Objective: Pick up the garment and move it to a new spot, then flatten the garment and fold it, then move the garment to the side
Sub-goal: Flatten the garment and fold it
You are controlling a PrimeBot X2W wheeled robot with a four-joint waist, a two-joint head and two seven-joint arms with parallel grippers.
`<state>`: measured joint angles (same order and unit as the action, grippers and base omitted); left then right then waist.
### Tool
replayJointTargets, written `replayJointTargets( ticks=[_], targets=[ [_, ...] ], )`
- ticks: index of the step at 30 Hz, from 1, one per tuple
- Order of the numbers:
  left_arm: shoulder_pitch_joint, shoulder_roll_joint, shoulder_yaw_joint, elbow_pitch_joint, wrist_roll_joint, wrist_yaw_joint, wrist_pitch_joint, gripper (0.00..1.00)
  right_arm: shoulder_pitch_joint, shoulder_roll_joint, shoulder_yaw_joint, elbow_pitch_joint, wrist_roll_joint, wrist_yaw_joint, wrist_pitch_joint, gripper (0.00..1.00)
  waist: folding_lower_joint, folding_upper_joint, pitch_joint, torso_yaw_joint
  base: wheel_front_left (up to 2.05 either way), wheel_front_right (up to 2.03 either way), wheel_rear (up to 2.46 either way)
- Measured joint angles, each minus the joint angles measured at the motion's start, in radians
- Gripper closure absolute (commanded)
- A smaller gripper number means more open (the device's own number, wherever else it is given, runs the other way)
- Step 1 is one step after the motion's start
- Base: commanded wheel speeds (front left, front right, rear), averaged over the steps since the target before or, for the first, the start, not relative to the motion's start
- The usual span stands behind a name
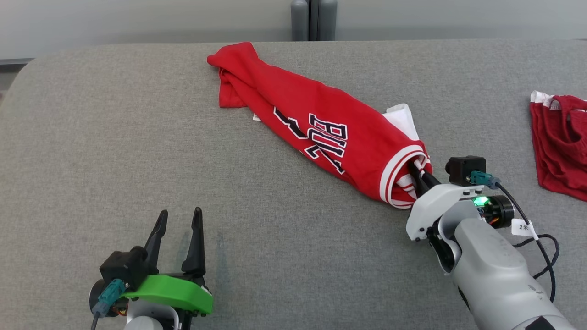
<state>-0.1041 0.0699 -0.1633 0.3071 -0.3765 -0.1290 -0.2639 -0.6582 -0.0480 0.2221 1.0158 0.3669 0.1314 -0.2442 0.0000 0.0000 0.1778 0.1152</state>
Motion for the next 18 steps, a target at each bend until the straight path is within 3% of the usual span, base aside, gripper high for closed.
replayJointTargets(
  ticks=[6,11,18],
  targets=[
    [-0.001,0.000,0.004,0.000,0.000,0.000,0.000,0.00,-0.045,-0.002,-0.047,-0.022,-0.086,0.000,-0.016,1.00,0.0000,0.0000,0.002,-0.008,0.00,0.00,0.00],
    [-0.001,0.000,0.014,-0.001,0.000,0.000,0.000,0.00,-0.034,-0.002,-0.063,-0.223,-0.176,0.000,-0.018,1.00,0.0000,0.0000,-0.009,-0.022,0.00,0.00,0.00],
    [0.002,-0.001,0.015,-0.003,0.002,0.000,0.000,0.00,0.064,0.000,0.077,-0.499,-0.137,0.000,-0.018,1.00,0.0000,0.0000,-0.031,-0.043,0.00,0.00,0.00]
  ],
)
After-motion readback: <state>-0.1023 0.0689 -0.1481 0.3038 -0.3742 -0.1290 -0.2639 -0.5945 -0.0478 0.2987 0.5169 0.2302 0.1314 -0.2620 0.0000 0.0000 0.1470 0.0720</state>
